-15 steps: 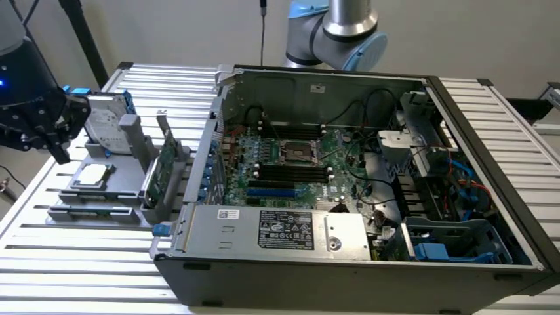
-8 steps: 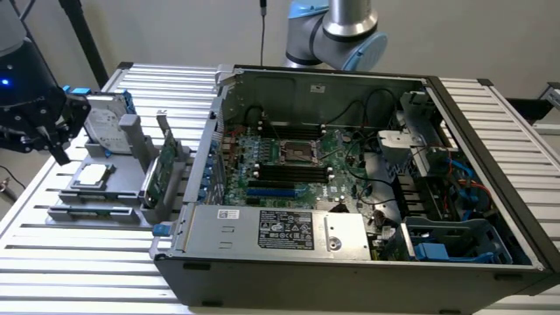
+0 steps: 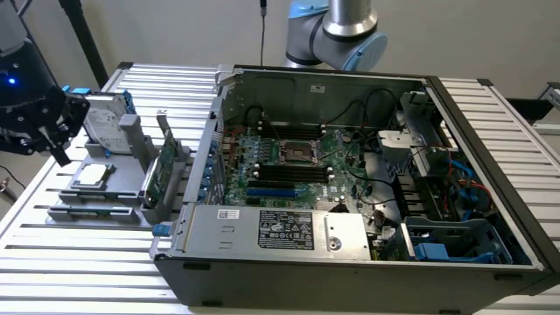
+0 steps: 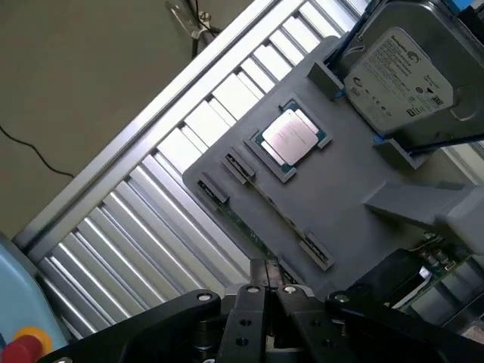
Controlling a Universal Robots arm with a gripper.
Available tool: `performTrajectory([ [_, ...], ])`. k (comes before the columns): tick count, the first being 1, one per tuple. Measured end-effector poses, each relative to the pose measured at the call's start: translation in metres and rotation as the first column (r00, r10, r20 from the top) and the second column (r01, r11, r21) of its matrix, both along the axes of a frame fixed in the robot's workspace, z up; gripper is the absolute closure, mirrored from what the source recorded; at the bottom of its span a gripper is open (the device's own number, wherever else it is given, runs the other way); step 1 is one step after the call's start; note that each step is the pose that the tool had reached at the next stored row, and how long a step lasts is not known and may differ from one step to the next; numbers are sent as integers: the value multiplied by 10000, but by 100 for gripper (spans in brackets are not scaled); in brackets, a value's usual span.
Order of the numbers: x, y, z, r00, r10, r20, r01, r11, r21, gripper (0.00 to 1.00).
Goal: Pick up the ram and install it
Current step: 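Pick up the ram and move it above insertion slot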
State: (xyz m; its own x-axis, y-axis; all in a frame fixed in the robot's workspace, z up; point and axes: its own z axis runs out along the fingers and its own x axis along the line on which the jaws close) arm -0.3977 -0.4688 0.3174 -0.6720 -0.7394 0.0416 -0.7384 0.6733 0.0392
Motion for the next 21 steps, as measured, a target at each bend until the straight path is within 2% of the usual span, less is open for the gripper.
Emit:
performTrajectory([
  [3,0,0,-3,9985,544,0,-544,9985,0,89],
  [6,0,0,-6,9941,1082,0,-1082,9941,-1,89],
  [11,0,0,-11,9802,1981,-1,-1981,9802,-1,89],
  [16,0,0,-16,9581,2864,-1,-2864,9581,-1,89],
  [21,0,0,-21,9281,3724,-1,-3724,9281,-1,89],
])
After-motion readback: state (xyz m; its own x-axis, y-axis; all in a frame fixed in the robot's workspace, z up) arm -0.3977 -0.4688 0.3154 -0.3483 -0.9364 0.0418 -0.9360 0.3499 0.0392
